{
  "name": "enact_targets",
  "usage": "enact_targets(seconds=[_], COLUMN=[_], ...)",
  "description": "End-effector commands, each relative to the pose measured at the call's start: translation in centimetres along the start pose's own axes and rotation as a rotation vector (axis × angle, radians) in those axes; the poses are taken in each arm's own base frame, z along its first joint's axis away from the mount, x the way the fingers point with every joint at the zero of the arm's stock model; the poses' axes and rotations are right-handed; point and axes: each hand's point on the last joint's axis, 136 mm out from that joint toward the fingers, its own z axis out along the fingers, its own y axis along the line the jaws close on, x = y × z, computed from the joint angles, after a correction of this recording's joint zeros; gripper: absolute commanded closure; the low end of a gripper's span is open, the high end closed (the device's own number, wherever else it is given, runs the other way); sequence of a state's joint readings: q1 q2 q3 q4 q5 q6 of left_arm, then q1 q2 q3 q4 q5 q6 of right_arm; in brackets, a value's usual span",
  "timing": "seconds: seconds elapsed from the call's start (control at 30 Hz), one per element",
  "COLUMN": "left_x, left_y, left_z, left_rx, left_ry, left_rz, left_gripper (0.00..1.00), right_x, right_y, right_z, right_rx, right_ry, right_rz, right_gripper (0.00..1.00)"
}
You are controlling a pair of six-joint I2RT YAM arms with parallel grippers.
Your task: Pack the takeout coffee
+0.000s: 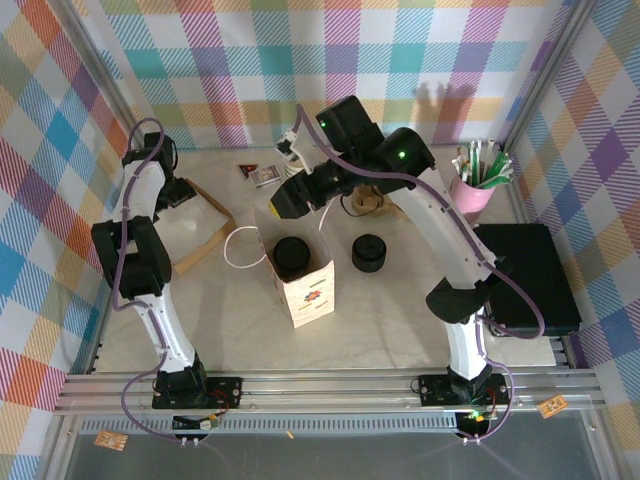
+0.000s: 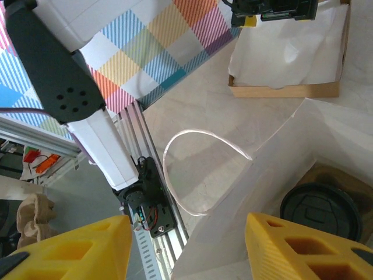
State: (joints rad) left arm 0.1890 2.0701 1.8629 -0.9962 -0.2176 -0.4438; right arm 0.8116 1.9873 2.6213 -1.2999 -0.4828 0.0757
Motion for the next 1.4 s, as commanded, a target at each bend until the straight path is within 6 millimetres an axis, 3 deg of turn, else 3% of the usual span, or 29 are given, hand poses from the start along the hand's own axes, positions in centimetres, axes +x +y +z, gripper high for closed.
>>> enact_targets(seconds=[0.0, 0.3, 0.6, 0.67, 1.1, 1.2, 1.37], left_x=[0.0, 2.0, 4.0, 4.3, 4.7, 4.3, 3.2], left_y=[1.0, 1.3, 1.0, 1.0, 1.3, 1.6, 2.2], left_z=[0.6, 4.3, 6.8, 7.1, 6.7, 5.9, 3.9], left_rx=[-0.016, -0.037, -0.024, -0.027, -0.01, -0.019, -0.032], left_ry=[0.058, 0.16, 0.228, 0.239, 0.236, 0.217, 0.164], left_rz=[0.003, -0.034, -0.033, -0.029, -0.019, -0.016, -0.025], left_gripper=[0.12, 0.18, 0.24, 0.3, 0.92, 0.99, 1.0], right_x=[-0.8, -0.5, -0.1, 0.0, 0.0, 0.0, -0.2], right_y=[0.4, 0.2, -0.1, -0.1, -0.2, -0.3, -0.2], right_z=[-0.9, -0.9, -0.7, -0.7, -0.8, -0.8, -0.8], right_rx=[0.005, 0.013, 0.023, 0.024, 0.032, 0.034, 0.031], right_ry=[-0.038, -0.029, -0.013, -0.01, -0.011, -0.012, -0.018], right_rz=[-0.06, -0.064, -0.056, -0.054, -0.056, -0.059, -0.063], right_gripper=[0.45, 0.45, 0.45, 0.45, 0.45, 0.45, 0.45])
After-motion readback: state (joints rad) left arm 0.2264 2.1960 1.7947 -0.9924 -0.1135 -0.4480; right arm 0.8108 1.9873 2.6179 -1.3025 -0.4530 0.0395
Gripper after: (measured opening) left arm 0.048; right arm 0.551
